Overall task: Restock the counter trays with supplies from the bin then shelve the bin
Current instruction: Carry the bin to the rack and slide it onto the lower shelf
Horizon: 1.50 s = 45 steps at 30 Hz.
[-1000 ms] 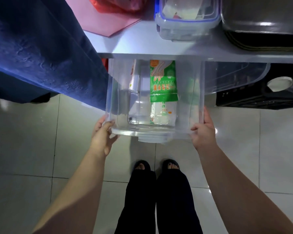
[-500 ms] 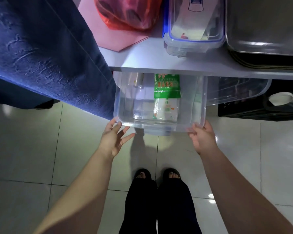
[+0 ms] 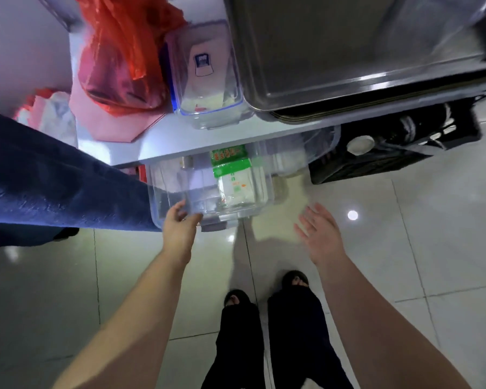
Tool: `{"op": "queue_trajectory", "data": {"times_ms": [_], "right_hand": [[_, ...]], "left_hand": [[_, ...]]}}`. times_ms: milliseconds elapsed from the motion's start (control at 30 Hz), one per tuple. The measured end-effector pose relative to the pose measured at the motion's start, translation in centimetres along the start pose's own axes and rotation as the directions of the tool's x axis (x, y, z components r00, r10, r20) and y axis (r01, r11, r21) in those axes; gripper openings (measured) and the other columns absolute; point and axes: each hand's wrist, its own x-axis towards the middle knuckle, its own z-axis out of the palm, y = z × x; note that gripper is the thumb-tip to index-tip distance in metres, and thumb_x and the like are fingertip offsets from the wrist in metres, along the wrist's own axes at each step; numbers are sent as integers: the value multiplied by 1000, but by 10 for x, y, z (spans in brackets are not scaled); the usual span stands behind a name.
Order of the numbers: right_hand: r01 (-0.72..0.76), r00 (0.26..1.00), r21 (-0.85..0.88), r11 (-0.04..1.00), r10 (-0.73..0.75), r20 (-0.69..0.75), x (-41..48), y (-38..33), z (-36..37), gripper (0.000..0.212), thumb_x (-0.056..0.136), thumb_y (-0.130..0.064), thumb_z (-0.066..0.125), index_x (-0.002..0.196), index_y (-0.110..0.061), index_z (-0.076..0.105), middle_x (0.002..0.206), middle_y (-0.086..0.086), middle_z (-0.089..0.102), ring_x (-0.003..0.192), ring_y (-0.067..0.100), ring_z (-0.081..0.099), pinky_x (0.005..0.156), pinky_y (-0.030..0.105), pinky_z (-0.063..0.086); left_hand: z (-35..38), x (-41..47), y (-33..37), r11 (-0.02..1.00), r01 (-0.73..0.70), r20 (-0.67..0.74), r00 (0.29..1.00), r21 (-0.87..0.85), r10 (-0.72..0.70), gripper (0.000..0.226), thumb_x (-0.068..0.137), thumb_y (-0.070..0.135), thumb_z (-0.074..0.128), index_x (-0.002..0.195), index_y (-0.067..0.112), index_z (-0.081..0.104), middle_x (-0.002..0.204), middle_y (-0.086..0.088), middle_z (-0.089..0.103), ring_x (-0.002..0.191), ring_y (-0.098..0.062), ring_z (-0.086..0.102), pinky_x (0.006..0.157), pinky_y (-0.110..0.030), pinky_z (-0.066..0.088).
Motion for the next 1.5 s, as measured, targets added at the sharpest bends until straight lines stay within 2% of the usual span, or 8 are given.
{"op": "queue_trajectory", "data": {"times_ms": [367, 533, 667, 800, 933, 1100, 1267, 1500], "right_hand": [[-255, 964, 400, 880, 200, 173, 121, -16, -38, 16, 89, -20, 54, 90, -11, 68, 115, 0, 59, 105, 31, 60, 78, 42, 53], [-300, 954, 514, 804, 260, 150, 193, 5, -27, 27, 92, -15, 53, 117, -6, 50, 123, 20, 53, 111, 40, 53, 79, 58, 50], [-403, 914, 582, 706, 344, 216, 244, 17, -12, 30, 93, -23, 52, 119, -8, 50, 133, 24, 45, 118, 44, 49, 80, 61, 49], [-482, 874, 695, 534, 353, 335, 282, 29, 4, 48, 92, -24, 53, 134, -8, 39, 146, 22, 33, 128, 45, 40, 88, 63, 41], [-534, 844, 730, 427, 320, 430, 307, 42, 18, 42, 94, -25, 50, 130, -8, 38, 138, 22, 40, 123, 44, 48, 86, 61, 43], [-528, 848, 634, 565, 388, 360, 329, 64, 20, 18, 93, -19, 51, 105, -5, 52, 80, 18, 62, 64, 28, 62, 56, 36, 57], [-538, 843, 633, 557, 368, 393, 337, 82, 27, 15, 88, -12, 61, 95, 0, 56, 83, 17, 69, 73, 29, 70, 65, 38, 60], [-506, 860, 550, 664, 341, 380, 326, 78, 4, 16, 95, -10, 49, 110, -10, 54, 84, 4, 63, 39, 4, 60, 25, 13, 37]], "left_hand": [[228, -5, 82, 984, -171, 446, 885, 53, 130, 54, 82, -7, 58, 129, 19, 53, 129, -4, 55, 123, -24, 52, 100, -42, 47], [318, 35, 71, 762, -484, 517, 824, 431, 231, 105, 69, 36, 83, 148, 23, 15, 154, -3, 27, 135, -17, 34, 101, -31, 37], [358, 47, 66, 767, -524, 398, 835, 370, 379, 91, 57, 51, 83, 129, 14, 44, 132, 1, 53, 113, -8, 51, 94, -30, 46], [357, 52, 64, 730, -605, 389, 786, 319, 481, 37, 62, 54, 77, 92, 41, 57, 103, 16, 65, 98, -12, 64, 89, -46, 55], [329, 64, 57, 819, -524, 295, 841, 236, 453, 47, 58, 35, 77, 101, 25, 62, 100, 2, 71, 94, -23, 68, 88, -52, 53], [266, 69, 48, 834, -546, 479, 754, 76, 450, 57, 73, -5, 53, 102, 41, 69, 113, 0, 69, 109, -23, 64, 91, -63, 47], [240, 83, 48, 861, -508, 606, 694, 30, 388, 81, 73, -18, 38, 121, 44, 59, 140, -12, 51, 129, -33, 48, 94, -69, 40], [218, 86, 39, 911, -413, 658, 687, 5, 308, 105, 70, -31, 18, 142, 43, 34, 144, -15, 45, 133, -38, 41, 92, -62, 44]]}}
